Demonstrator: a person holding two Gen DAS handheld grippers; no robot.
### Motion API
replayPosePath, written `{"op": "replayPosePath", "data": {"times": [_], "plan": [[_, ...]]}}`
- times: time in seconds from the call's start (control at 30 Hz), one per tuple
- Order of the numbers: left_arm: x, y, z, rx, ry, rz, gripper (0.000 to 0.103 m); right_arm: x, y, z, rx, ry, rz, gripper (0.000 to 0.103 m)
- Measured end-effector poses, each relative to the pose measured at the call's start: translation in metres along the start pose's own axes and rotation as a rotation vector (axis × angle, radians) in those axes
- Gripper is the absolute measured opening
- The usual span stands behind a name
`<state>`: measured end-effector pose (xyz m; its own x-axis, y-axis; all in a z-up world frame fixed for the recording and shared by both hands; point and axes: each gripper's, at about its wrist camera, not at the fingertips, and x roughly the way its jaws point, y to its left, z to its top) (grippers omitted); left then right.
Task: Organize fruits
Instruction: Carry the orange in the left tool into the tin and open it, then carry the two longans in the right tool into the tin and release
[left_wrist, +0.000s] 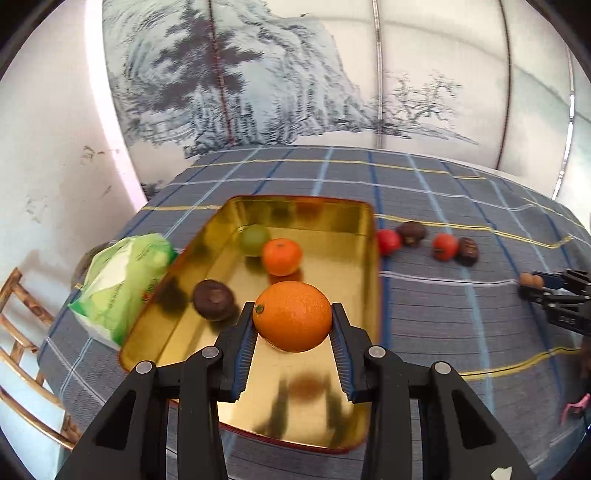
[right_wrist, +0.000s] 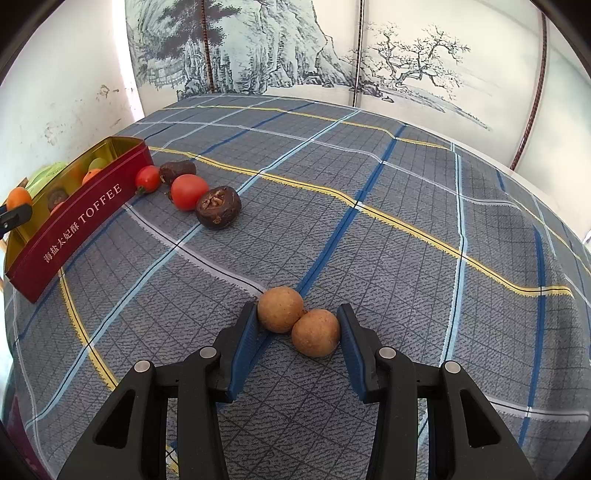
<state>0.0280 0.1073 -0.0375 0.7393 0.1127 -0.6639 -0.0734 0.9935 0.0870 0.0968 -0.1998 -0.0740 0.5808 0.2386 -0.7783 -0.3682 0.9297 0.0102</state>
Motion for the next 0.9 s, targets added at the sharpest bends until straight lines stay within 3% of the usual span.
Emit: {"op": "replayPosePath", "data": {"times": [0.5, 0.9], "plan": [[0.027, 0.038, -0.009, -0.036, 0.035, 0.068, 0.035, 0.0, 0.002, 0.0, -0.001, 0.0, -0.002, 0.045], [0.024, 0.049, -0.007, -0.045, 0.005, 0.101, 0.034, 0.0, 0.001, 0.0, -0.003, 0.0, -0.004, 0.045]]}}
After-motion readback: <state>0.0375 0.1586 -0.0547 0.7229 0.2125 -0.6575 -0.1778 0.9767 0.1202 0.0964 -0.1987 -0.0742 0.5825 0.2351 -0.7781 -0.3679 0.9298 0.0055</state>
